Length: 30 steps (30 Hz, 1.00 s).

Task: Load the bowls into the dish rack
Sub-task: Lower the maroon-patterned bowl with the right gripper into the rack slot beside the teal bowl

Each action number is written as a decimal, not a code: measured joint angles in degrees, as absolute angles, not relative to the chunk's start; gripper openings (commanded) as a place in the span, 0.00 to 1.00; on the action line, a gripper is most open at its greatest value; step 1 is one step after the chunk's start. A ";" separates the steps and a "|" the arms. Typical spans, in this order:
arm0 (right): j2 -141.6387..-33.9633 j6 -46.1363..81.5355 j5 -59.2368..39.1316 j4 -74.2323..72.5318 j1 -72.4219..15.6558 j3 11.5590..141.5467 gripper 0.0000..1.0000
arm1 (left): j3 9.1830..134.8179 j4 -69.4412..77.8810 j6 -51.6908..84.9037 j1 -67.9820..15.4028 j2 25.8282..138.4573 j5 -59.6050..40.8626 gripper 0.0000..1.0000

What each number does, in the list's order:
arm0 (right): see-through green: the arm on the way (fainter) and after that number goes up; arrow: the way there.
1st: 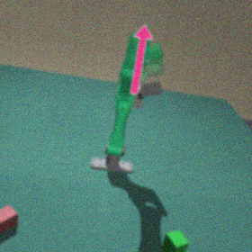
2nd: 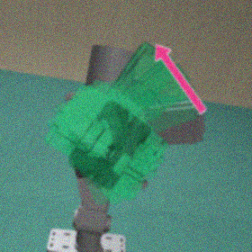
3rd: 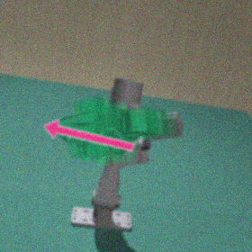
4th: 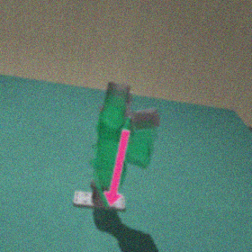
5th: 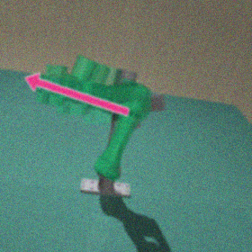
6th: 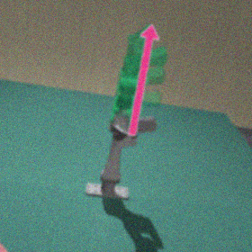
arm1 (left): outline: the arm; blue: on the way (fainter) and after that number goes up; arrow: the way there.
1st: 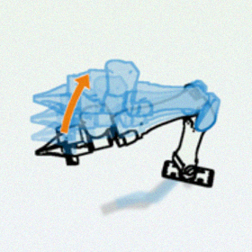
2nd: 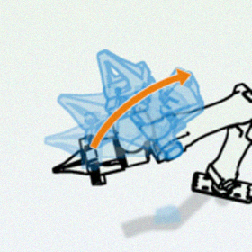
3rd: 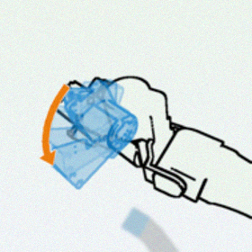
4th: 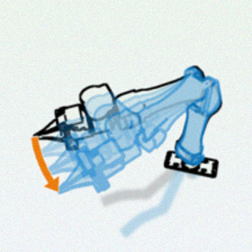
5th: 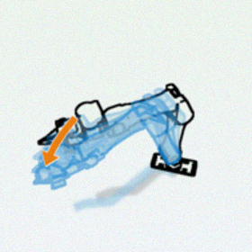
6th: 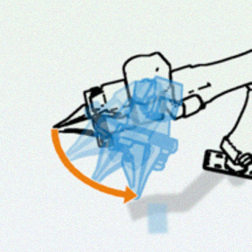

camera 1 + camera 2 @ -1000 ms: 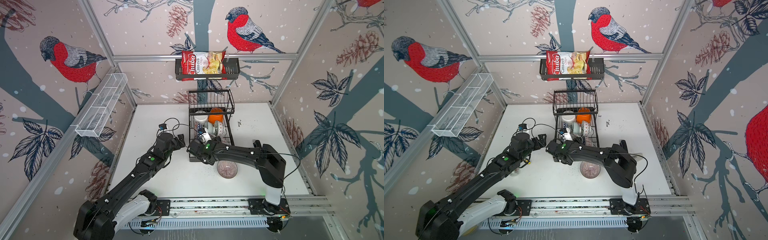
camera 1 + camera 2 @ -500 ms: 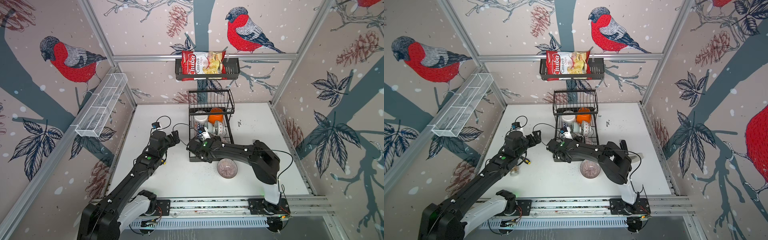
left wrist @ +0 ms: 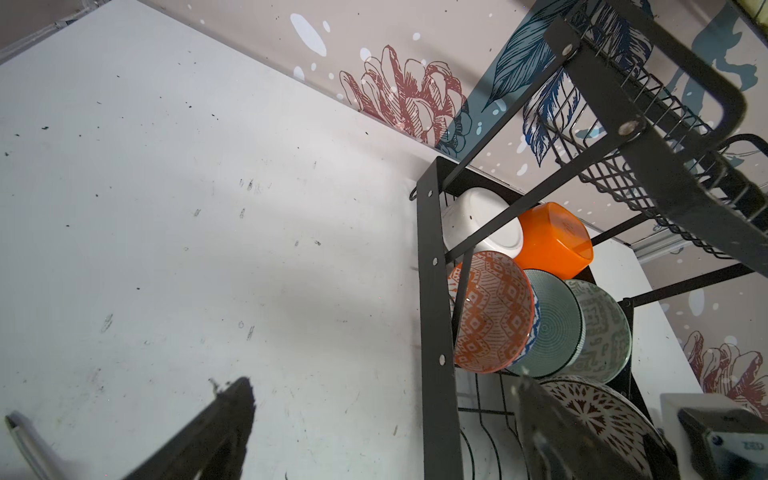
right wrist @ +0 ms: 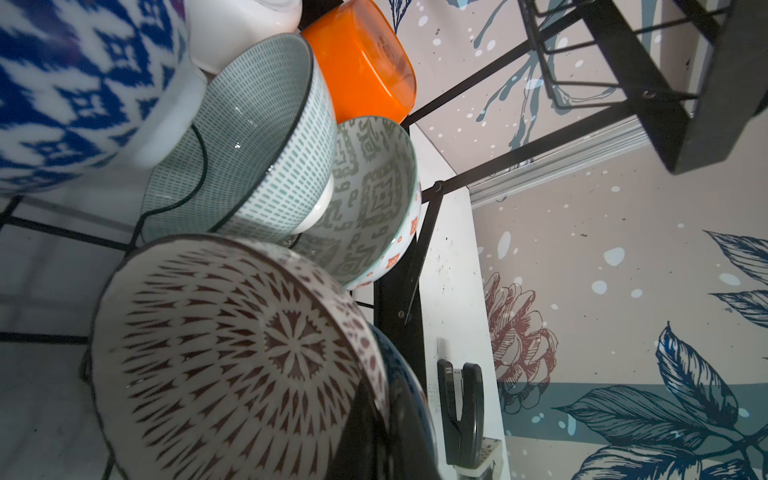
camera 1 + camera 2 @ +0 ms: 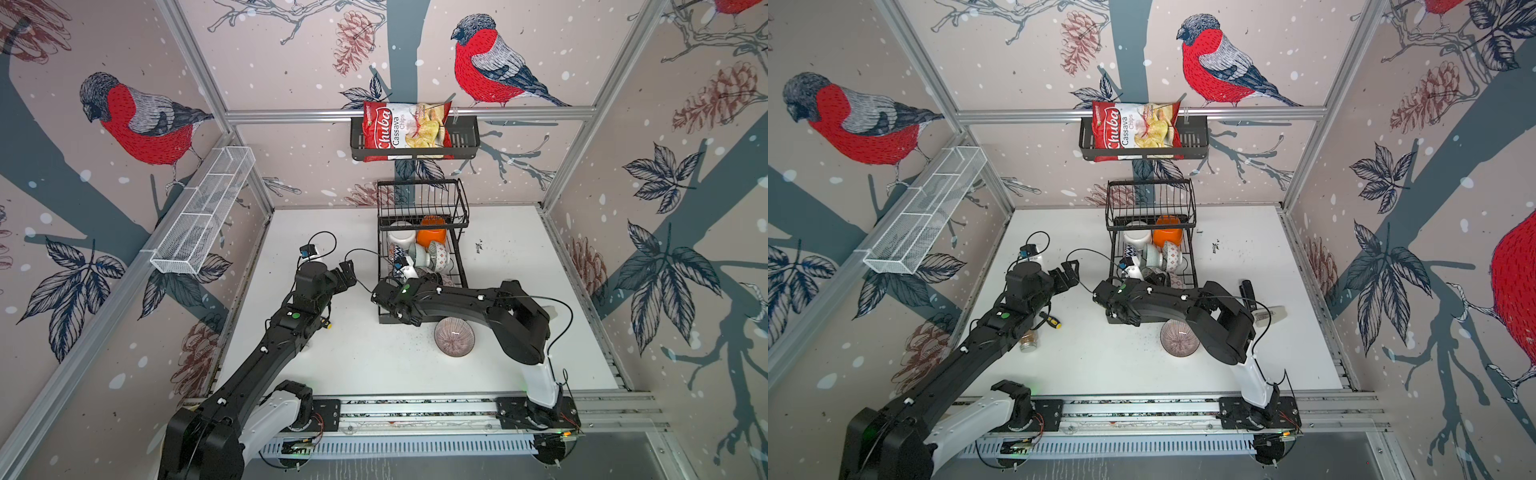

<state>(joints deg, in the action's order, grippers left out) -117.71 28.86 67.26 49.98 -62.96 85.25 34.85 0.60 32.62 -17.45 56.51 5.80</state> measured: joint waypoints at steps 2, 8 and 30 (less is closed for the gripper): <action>-118.08 28.95 67.88 50.22 -62.94 85.38 0.00 | 34.85 0.78 32.60 -17.39 56.55 5.58 0.96; -120.05 30.39 70.63 52.71 -63.05 86.67 0.00 | 34.85 0.78 32.56 -17.26 56.60 4.60 0.96; -121.64 28.58 75.24 50.11 -65.91 85.08 0.02 | 34.41 0.64 31.92 -16.67 55.53 4.56 0.96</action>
<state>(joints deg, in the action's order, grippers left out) -121.64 28.58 75.24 50.11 -65.91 85.08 34.41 0.64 31.92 -16.67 55.53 4.56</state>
